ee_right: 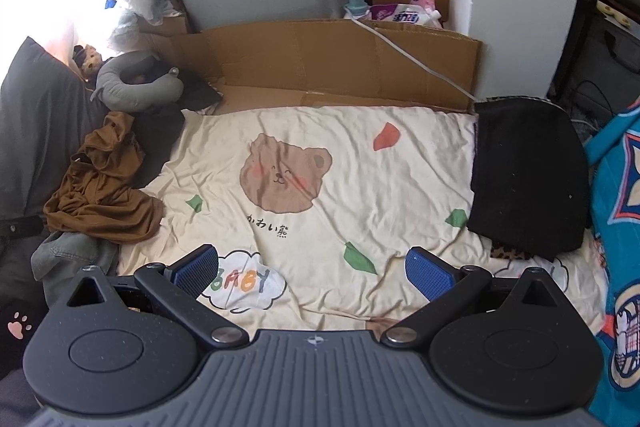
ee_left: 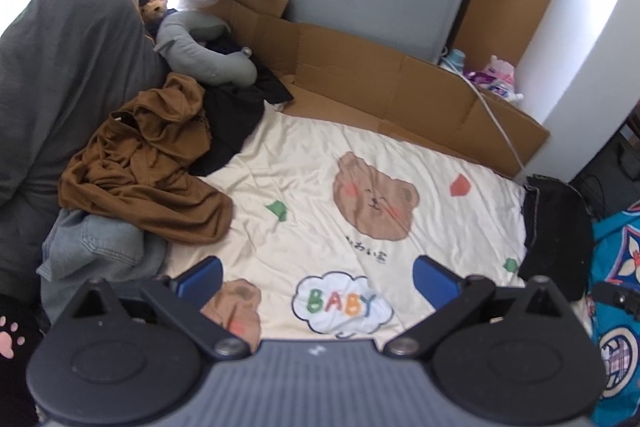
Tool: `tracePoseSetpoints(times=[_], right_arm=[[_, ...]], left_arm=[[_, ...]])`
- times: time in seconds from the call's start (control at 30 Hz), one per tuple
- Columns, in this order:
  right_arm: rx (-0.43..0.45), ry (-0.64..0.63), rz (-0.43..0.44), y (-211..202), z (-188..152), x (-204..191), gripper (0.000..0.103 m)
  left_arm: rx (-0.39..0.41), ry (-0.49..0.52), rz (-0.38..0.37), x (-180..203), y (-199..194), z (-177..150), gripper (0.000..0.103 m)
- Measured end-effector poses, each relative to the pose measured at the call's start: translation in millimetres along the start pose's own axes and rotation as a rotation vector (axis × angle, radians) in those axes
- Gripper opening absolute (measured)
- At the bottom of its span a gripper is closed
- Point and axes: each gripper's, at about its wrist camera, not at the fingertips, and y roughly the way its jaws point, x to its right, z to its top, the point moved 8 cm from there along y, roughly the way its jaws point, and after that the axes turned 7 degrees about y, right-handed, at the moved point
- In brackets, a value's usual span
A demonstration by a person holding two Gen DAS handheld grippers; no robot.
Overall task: Fold clothes
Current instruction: 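Move the left tool toward the brown T-shirt on the clothes pile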
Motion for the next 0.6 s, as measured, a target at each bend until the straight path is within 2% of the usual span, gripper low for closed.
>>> tracePoseSetpoints(times=[0.3, 0.6], right_arm=[[-0.029, -0.023, 0.04, 41, -8, -18, 0.103], [0.016, -0.075, 0.06, 85, -12, -44, 0.103]], left_arm=[[-0.02, -0.039, 0.046, -45, 32, -1, 0.102], [-0.007, -0.106, 0.106, -98, 64, -5, 0.102]])
